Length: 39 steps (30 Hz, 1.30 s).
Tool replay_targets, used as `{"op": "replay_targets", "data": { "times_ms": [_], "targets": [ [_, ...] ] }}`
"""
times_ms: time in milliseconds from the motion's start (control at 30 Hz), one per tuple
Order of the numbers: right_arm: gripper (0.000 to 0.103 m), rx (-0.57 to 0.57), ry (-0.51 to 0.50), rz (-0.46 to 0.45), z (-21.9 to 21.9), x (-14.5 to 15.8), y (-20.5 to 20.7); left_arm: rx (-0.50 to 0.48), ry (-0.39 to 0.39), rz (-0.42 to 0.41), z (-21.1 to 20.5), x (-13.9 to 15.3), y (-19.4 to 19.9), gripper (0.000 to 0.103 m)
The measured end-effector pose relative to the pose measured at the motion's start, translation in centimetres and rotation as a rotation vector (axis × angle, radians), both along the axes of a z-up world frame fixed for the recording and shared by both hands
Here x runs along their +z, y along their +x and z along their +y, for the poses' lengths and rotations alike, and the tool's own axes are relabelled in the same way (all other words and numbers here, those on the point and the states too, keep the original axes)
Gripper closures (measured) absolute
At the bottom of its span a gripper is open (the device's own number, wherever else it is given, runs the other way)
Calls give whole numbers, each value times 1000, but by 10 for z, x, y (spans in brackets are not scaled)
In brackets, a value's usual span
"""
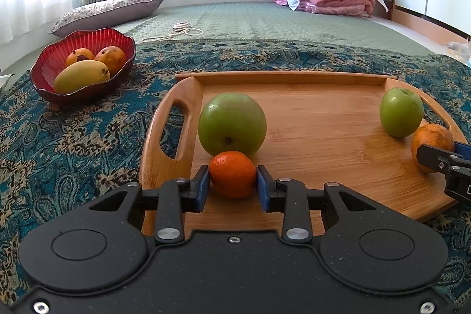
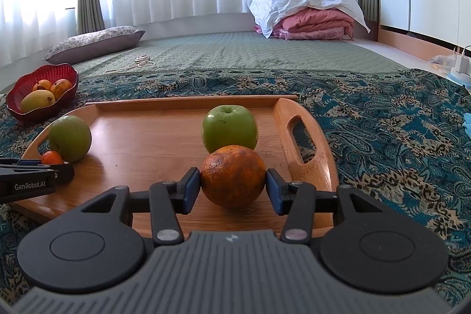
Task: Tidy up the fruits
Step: 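Open the left tool to set the mandarin down while the right tool releases the large orange, then withdraw both tools from the tray toward the remaining mandarins and red dates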
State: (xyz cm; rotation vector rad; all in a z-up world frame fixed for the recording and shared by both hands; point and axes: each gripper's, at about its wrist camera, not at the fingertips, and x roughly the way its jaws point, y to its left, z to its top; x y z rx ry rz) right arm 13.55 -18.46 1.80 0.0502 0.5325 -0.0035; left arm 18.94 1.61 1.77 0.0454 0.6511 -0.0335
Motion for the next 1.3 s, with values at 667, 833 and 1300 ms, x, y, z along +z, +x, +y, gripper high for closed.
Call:
{"op": "replay_targets", "data": {
  "times_ms": [667,833,1300],
  "targets": [
    [39,19,20,-6,0,6,-13,-16,-16,-15,1,5,-13,30],
    [31,28,28,-17,0,10,-22,-38,-13,-42,-1,13,-25,19],
    [12,95,18,-120,2,25,-64,-80,-44,-118,-7,33,-70,6]
  ]
}}
